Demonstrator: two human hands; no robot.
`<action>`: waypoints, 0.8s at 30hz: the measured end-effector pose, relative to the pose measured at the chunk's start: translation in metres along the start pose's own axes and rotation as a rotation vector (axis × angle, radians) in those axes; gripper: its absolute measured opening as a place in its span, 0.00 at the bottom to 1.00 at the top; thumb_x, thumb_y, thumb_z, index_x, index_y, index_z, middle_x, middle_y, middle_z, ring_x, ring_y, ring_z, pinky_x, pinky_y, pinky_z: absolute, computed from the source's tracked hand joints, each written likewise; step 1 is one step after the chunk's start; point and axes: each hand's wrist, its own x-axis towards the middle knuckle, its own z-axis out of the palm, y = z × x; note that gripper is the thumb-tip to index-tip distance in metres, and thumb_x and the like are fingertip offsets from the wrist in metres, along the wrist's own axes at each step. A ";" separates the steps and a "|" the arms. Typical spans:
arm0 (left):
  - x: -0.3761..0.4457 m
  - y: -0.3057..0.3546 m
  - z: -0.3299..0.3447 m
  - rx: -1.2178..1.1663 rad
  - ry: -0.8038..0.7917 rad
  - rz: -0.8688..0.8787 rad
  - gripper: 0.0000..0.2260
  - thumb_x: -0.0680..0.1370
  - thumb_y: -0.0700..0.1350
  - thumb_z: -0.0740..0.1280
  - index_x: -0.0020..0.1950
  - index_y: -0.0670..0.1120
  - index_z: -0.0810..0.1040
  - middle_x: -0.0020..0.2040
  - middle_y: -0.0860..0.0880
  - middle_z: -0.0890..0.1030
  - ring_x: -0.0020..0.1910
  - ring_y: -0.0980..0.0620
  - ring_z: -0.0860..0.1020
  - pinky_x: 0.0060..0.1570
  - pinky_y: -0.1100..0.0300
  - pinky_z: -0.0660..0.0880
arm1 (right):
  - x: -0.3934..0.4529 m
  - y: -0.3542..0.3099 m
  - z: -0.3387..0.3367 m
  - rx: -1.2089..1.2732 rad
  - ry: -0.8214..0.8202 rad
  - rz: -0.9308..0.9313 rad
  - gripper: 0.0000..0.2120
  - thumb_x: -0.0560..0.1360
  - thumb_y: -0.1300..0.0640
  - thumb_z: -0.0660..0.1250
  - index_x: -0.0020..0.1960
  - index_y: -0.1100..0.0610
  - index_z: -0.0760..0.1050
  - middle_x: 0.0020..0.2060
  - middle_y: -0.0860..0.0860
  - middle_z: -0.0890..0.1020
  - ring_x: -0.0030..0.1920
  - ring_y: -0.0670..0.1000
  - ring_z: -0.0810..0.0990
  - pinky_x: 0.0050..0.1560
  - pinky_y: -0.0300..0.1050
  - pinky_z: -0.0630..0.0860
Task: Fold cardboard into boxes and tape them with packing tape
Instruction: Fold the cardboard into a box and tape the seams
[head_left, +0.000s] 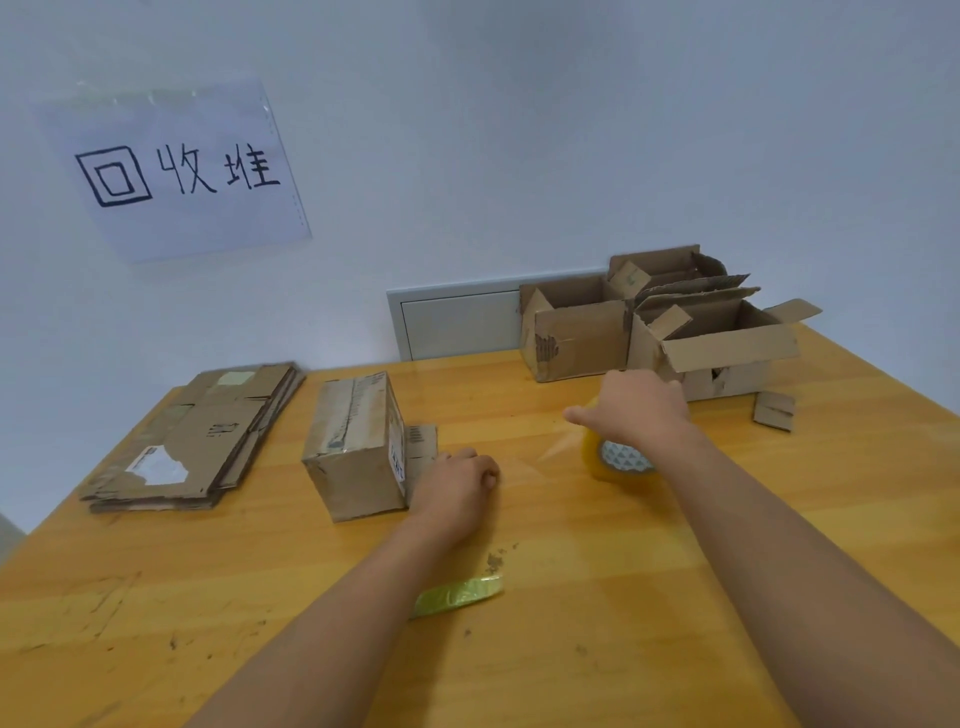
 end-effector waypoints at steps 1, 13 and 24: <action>0.002 0.000 0.001 -0.015 0.023 -0.009 0.13 0.84 0.48 0.57 0.65 0.53 0.77 0.60 0.53 0.77 0.61 0.47 0.72 0.52 0.53 0.73 | 0.000 0.001 0.001 0.033 0.006 -0.027 0.24 0.77 0.34 0.61 0.51 0.56 0.76 0.47 0.51 0.80 0.52 0.54 0.77 0.59 0.55 0.70; 0.028 -0.010 0.001 -0.321 -0.158 -0.096 0.16 0.82 0.48 0.65 0.68 0.59 0.73 0.60 0.48 0.68 0.62 0.46 0.70 0.66 0.51 0.69 | -0.014 0.001 0.012 0.500 0.072 -0.280 0.16 0.73 0.41 0.71 0.39 0.53 0.74 0.38 0.48 0.76 0.42 0.49 0.73 0.37 0.45 0.66; 0.004 -0.010 -0.018 -0.192 0.002 0.110 0.08 0.79 0.37 0.63 0.47 0.49 0.77 0.53 0.49 0.77 0.55 0.48 0.73 0.52 0.54 0.71 | -0.025 0.014 0.016 0.650 0.111 -0.336 0.13 0.71 0.45 0.75 0.40 0.52 0.76 0.41 0.48 0.77 0.42 0.48 0.73 0.40 0.46 0.69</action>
